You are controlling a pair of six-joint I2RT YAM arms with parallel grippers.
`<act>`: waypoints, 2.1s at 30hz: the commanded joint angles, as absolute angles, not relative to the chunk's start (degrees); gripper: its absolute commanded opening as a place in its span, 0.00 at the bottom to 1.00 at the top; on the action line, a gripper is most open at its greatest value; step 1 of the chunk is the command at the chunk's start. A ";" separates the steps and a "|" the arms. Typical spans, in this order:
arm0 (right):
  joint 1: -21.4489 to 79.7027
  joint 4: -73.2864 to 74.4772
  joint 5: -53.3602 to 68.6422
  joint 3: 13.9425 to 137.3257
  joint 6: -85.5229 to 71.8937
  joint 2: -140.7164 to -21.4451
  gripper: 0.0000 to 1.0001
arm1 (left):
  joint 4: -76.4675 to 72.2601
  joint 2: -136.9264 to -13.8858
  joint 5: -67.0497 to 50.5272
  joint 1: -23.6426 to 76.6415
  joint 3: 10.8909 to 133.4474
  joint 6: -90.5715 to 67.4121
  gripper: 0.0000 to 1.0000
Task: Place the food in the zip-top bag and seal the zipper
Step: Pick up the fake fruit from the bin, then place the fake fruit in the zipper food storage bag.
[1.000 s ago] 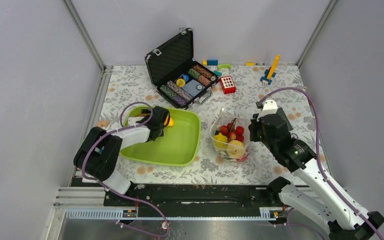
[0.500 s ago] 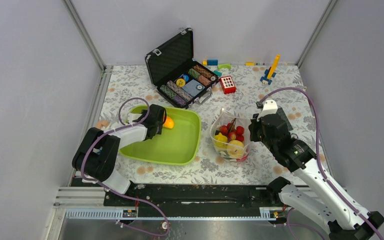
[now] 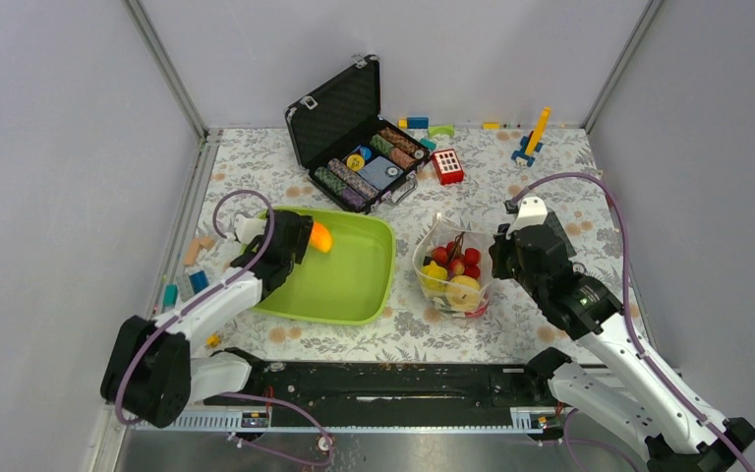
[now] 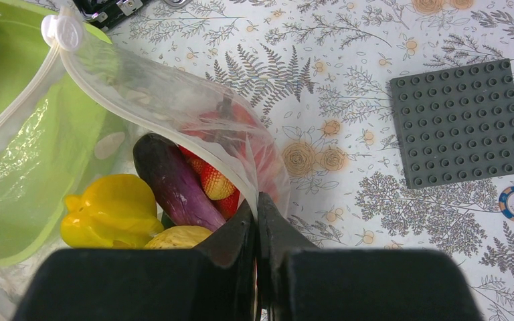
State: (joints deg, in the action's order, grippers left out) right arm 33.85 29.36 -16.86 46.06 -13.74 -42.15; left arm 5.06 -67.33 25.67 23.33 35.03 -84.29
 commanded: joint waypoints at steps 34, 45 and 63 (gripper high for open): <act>33.62 27.83 -12.30 46.39 -14.47 -41.43 0.06 | -29.12 -72.27 20.26 58.93 47.62 -53.94 0.16; 33.64 27.90 -12.87 46.14 -14.47 -40.76 0.06 | -4.87 -79.77 37.85 68.64 59.30 -65.85 0.15; 33.63 27.91 -12.08 46.06 -14.61 -40.21 0.07 | -0.09 -85.03 38.05 71.06 63.93 -71.61 0.62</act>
State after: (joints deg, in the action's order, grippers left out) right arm 33.85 29.26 -12.45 46.04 -14.22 -40.95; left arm 0.60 -84.44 36.88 70.83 60.60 -70.65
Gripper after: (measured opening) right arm 0.068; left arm 0.589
